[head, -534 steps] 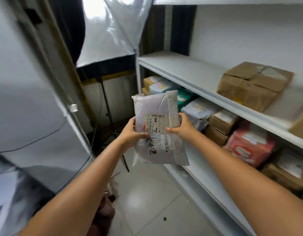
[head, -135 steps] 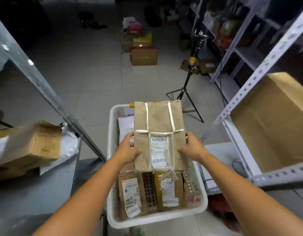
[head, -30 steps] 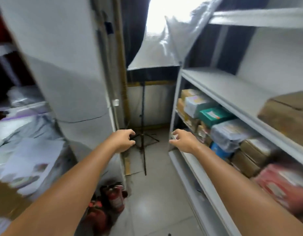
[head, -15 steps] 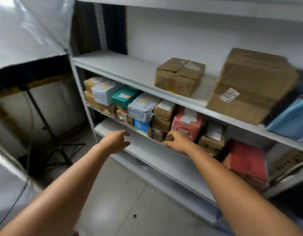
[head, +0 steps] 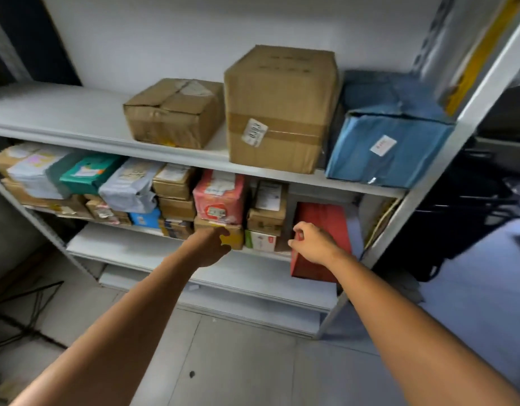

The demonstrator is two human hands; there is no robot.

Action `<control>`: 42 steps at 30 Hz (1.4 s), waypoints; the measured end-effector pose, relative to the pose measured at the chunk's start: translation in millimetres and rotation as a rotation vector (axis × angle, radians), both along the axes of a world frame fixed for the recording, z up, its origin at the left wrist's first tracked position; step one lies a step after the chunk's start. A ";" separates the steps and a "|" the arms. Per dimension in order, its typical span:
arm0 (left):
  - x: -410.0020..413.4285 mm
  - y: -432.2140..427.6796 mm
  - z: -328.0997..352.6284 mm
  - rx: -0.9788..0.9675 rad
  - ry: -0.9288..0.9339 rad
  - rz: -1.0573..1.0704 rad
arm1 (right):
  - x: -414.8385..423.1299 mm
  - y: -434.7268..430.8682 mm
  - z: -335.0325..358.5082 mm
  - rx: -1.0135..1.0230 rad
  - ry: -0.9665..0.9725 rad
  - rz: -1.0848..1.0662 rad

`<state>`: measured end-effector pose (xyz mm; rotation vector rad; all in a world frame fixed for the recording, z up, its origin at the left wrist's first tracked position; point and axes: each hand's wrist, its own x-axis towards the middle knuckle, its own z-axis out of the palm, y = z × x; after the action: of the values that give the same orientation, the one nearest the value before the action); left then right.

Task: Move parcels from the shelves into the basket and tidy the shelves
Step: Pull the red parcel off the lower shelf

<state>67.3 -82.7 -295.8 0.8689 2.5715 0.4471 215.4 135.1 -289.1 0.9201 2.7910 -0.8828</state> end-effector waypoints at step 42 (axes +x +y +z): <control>37.3 154.9 -84.0 0.590 -0.825 -0.021 | 60.3 77.9 -65.9 -0.438 0.346 -0.670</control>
<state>104.6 72.2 -379.8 0.6729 1.6761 1.2850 275.7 213.0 -355.1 1.7765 2.3371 -1.7938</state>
